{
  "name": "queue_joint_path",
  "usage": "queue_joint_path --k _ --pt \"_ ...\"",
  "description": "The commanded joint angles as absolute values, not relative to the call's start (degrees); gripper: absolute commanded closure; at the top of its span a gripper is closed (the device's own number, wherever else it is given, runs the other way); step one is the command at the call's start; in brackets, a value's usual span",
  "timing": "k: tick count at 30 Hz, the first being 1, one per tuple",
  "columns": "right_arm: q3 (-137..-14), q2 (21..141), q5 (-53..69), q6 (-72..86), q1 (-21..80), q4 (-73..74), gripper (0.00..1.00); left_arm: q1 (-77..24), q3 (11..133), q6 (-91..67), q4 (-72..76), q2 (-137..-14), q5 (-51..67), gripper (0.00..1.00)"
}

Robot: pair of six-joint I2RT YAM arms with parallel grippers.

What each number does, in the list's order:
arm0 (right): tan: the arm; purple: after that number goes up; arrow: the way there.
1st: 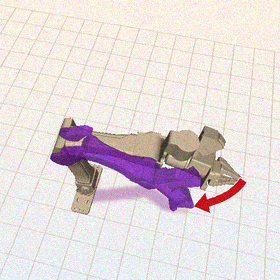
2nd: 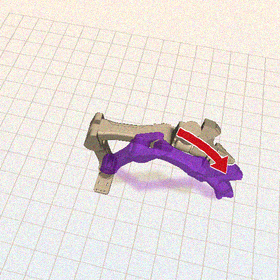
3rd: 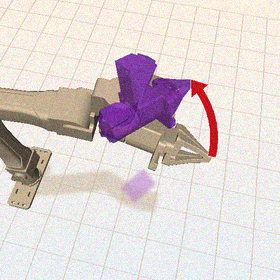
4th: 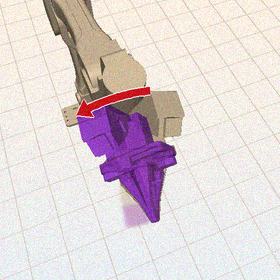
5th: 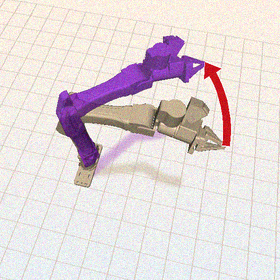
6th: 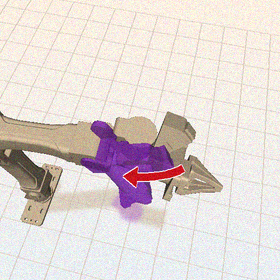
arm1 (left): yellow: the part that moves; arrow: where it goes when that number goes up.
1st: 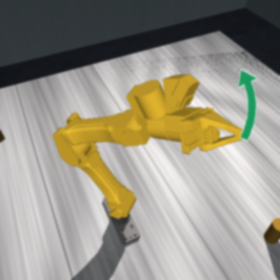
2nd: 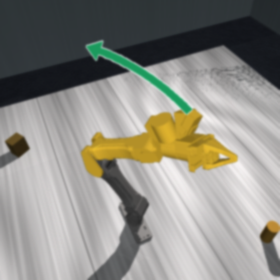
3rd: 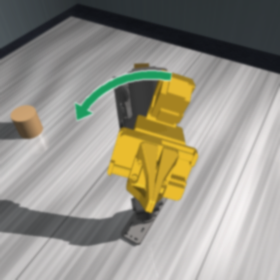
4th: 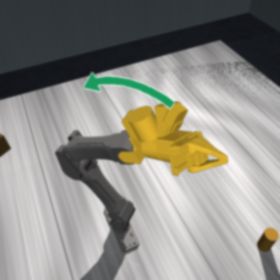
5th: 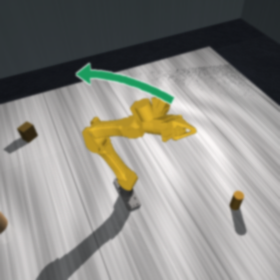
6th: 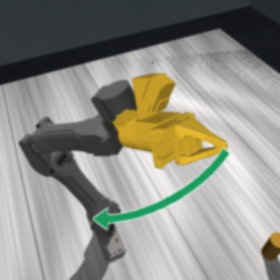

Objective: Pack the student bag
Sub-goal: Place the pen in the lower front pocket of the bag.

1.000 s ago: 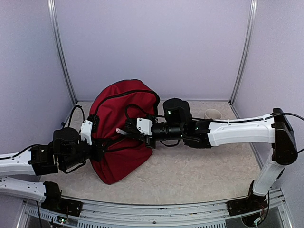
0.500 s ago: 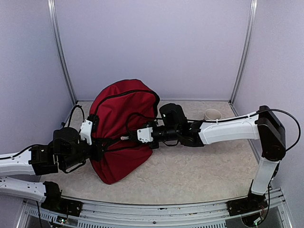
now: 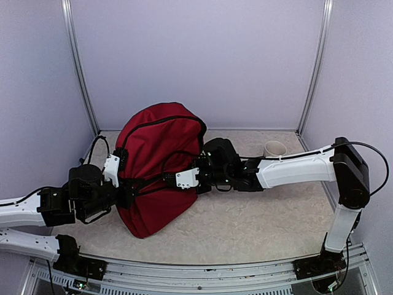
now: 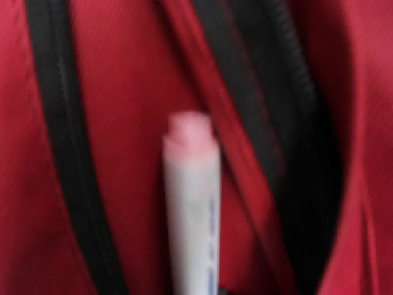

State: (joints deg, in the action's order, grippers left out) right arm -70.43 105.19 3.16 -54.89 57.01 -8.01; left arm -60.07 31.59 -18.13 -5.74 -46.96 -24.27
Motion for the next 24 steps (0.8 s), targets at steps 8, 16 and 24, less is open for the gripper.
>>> queue_joint_path --k 8,16,24 --pt "-75.37 98.55 -1.40 -47.54 59.76 5.20 0.56 -60.16 34.80 -17.57 -3.09 -46.41 -22.18 0.82" --pt "-79.90 90.81 10.67 -35.53 58.81 11.61 0.49 -60.21 34.58 -17.51 -3.08 -45.48 -22.28 0.82" --pt "-76.23 86.44 28.30 -16.18 43.36 5.26 0.16 -60.20 34.32 -17.10 -3.58 -44.91 -22.28 0.82"
